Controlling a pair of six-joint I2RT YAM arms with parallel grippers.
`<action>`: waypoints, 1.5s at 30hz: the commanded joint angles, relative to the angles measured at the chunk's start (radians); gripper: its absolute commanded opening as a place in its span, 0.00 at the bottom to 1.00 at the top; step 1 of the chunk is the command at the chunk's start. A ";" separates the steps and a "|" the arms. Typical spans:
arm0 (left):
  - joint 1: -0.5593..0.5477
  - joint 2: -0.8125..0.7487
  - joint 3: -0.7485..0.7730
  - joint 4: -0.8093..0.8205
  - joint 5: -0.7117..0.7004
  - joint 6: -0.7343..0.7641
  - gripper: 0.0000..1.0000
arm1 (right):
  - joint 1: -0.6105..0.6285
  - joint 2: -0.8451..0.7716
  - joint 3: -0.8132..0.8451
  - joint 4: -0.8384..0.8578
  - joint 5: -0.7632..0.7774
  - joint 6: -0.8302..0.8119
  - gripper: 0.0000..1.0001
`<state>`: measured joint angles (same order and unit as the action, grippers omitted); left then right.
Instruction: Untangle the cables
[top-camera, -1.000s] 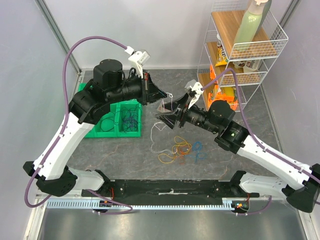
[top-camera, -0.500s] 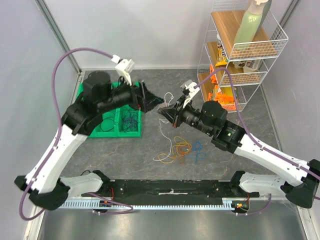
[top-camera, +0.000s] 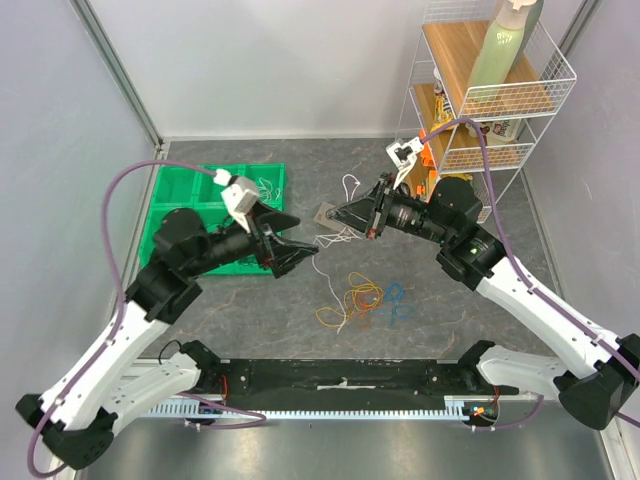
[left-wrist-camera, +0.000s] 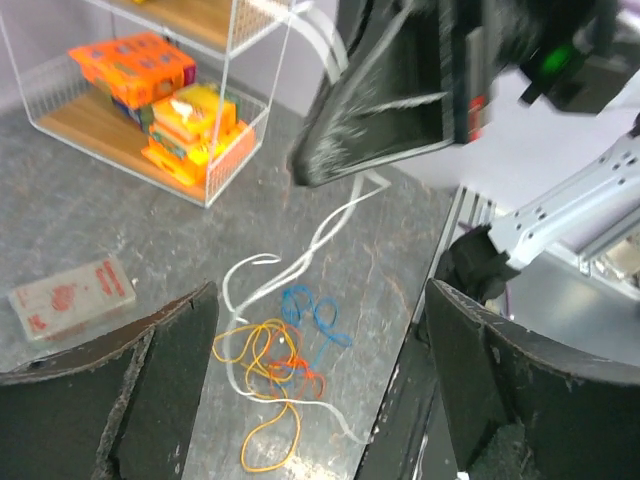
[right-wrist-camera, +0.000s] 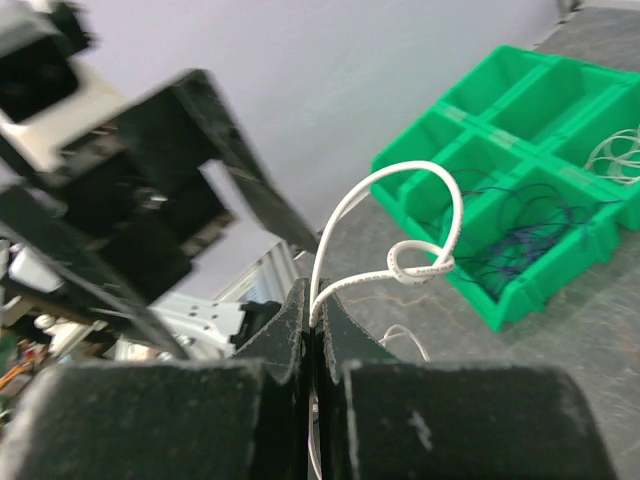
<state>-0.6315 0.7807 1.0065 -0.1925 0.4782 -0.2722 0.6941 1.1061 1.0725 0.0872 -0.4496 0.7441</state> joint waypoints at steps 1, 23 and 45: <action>-0.002 0.040 -0.035 0.091 0.103 0.088 0.89 | -0.019 -0.019 0.053 0.091 -0.207 0.121 0.00; 0.000 0.054 -0.051 0.040 0.222 0.136 0.02 | -0.056 -0.040 -0.008 0.116 -0.175 0.252 0.00; 0.000 0.089 0.138 -0.152 0.016 0.091 0.02 | 0.051 -0.072 -0.315 -0.117 0.115 0.019 0.59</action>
<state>-0.6361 0.8284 1.0302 -0.2329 0.5758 -0.1638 0.7731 1.1122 0.7403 0.2001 -0.4240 1.0473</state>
